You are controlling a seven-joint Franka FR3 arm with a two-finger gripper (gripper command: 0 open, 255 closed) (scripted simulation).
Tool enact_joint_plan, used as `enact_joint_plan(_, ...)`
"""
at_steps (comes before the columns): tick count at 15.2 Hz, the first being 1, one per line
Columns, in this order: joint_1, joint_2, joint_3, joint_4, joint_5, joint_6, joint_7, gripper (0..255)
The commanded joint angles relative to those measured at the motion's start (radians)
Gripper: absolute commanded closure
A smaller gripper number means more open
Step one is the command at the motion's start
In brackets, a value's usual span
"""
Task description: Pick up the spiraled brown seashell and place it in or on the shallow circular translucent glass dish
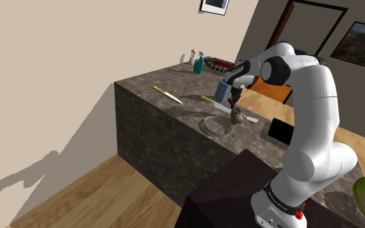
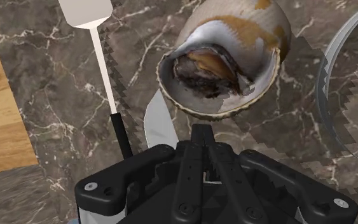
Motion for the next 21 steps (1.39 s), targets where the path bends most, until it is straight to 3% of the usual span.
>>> enact_joint_plan(1, 0.000, 0.000, 0.000, 0.000, 0.000, 0.000, 0.000, 255)
enact_joint_plan(2, 0.000, 0.000, 0.000, 0.000, 0.000, 0.000, 0.000, 255)
enact_joint_plan(3, 0.000, 0.000, 0.000, 0.000, 0.000, 0.000, 0.000, 0)
enact_joint_plan(8, -0.024, -0.272, -0.007, -0.363, 0.287, 0.174, 0.312, 0)
enact_joint_plan(16, -0.039, -0.209, 0.022, -0.375, 0.350, 0.252, 0.301, 0)
enact_joint_plan(21, -0.039, -0.209, 0.022, -0.375, 0.350, 0.252, 0.301, 0)
